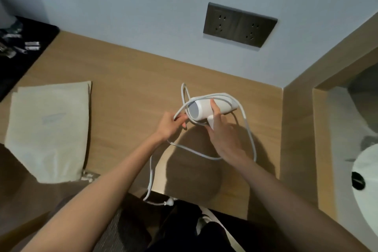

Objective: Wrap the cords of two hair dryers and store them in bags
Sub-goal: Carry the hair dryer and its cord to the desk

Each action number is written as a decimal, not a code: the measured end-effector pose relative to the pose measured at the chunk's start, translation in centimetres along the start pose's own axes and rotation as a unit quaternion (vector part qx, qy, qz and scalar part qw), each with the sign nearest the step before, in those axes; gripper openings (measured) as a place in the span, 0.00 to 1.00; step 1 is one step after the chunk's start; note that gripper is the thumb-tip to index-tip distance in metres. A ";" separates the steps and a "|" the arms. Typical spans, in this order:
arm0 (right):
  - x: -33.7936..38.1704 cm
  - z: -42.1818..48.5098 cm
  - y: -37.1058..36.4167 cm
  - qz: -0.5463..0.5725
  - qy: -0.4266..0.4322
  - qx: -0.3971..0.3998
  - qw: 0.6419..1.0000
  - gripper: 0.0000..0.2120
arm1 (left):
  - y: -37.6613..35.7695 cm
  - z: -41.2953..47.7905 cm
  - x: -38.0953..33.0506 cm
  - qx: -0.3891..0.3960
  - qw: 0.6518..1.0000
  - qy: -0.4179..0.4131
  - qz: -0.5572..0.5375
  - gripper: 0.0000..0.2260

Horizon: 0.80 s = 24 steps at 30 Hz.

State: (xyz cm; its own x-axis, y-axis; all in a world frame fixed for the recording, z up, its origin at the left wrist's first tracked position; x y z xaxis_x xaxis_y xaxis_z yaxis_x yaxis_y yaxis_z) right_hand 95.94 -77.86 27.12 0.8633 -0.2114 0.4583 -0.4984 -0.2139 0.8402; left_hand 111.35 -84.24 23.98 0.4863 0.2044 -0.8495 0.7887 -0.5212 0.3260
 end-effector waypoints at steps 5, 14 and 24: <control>-0.3 2.1 -0.5 -0.011 -0.004 0.001 1.000 0.34 | 0.4 2.4 1.4 -0.003 1.000 0.017 -0.001 0.19; -0.9 3.3 -1.1 -0.042 0.018 0.011 0.999 0.37 | 0.1 3.8 1.3 0.024 0.995 -0.008 0.095 0.09; 1.4 -2.7 0.1 -0.020 0.093 -0.074 0.993 0.05 | 0.0 3.8 1.3 0.048 0.997 0.018 0.059 0.14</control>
State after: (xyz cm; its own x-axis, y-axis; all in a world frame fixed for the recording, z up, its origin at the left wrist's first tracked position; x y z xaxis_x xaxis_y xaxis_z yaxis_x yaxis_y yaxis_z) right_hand 97.36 -75.60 28.63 0.8885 -0.0235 0.4584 -0.4588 -0.0739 0.8855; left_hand 110.54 -87.16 21.32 0.5874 0.1652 -0.7923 0.6867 -0.6198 0.3799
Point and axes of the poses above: each hand's wrist, its own z-axis towards the middle knuckle, its own y-axis out of the back of the hand, x = y × z, the point moved 6 cm from there along z, towards the middle knuckle, and after that the axes turned 7 degrees about x, right-handed, at the moved point
